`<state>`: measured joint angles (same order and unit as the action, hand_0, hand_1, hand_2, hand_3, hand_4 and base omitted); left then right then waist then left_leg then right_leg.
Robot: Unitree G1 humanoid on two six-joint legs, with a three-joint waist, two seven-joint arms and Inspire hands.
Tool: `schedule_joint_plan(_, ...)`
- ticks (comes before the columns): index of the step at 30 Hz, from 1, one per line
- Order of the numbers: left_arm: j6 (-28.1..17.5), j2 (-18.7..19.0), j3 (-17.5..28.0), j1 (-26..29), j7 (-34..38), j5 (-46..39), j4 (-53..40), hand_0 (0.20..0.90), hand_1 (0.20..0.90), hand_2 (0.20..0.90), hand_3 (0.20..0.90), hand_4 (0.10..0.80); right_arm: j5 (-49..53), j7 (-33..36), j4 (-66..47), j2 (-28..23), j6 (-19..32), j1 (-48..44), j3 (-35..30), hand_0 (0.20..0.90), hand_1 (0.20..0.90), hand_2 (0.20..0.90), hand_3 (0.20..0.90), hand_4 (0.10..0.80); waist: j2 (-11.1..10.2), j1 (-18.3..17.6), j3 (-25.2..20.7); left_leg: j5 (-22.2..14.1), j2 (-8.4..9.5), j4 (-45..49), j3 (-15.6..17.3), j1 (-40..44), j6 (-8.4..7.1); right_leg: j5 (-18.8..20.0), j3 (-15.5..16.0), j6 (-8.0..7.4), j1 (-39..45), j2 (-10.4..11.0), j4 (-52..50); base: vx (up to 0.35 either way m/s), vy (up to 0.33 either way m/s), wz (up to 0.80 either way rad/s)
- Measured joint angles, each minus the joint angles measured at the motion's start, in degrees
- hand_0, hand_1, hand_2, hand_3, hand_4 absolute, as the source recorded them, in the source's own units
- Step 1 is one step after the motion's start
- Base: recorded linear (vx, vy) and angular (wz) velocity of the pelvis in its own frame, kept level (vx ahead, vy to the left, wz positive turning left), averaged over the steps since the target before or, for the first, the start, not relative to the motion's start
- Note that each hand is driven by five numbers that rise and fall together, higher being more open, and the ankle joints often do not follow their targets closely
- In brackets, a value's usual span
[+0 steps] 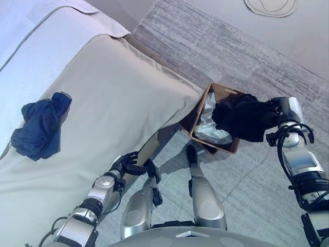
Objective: Pick up the clothes from the bed and place them into the basket
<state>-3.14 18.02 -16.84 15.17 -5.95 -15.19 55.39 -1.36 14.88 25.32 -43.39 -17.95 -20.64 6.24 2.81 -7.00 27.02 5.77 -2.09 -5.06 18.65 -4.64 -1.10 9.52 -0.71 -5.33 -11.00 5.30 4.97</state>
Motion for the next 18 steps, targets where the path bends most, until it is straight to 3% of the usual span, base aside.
schedule_joint_plan(5, -1.0, 0.5, -1.8, 2.2, 0.1, -2.0, -0.4, 0.9, 0.9, 0.9, 0.9, 0.8, -0.3, 0.1, 8.9, 0.1, -0.1, -7.6, 4.0, 0.3, 0.3, 0.3, 0.2, 0.1, 1.8, 0.5, 2.8, 0.6, 0.13, 0.0, 0.0, -2.5, -0.35, 0.0, 0.2, 0.01, -3.3, 0.2, -1.6, -0.048, -0.046, 0.0)
schedule_joint_plan(9, -2.4, 0.6, -3.7, 3.3, 0.0, -4.0, -0.7, 0.9, 0.9, 0.9, 0.9, 0.8, -0.4, 1.7, 11.9, 0.1, 0.0, -14.2, 6.4, 0.3, 0.3, 0.3, 0.2, 0.1, 4.9, 1.5, 4.2, 1.8, 0.32, 0.0, -0.4, -7.2, -0.19, 0.0, 0.2, 0.02, -9.0, 0.3, -3.9, -0.008, -0.004, 0.0)
schedule_joint_plan(13, -4.2, 0.9, -3.9, 3.2, 0.6, -6.9, -2.2, 0.9, 0.9, 0.9, 0.9, 0.8, -0.7, 3.2, 13.5, 0.3, -0.1, -20.6, 10.2, 0.3, 0.3, 0.3, 0.2, 0.1, 5.3, 3.8, 4.0, 2.7, 0.53, 0.4, -0.8, -12.5, -0.31, -0.2, -0.2, 0.3, -16.0, 0.4, -6.6, 0.008, -0.021, -0.06)
schedule_joint_plan(18, -6.2, 0.8, -6.4, 3.2, 1.5, -10.1, -7.3, 0.9, 0.9, 0.9, 0.9, 0.8, -0.9, 7.7, 18.5, 1.0, -2.0, -27.9, 10.6, 0.3, 0.3, 0.3, 0.2, 0.1, 5.4, 7.2, 4.0, 3.7, 1.36, 3.2, -2.4, -21.1, -0.22, -3.8, 0.4, 1.4, -27.1, 2.0, -16.2, 0.021, -0.091, 0.22)
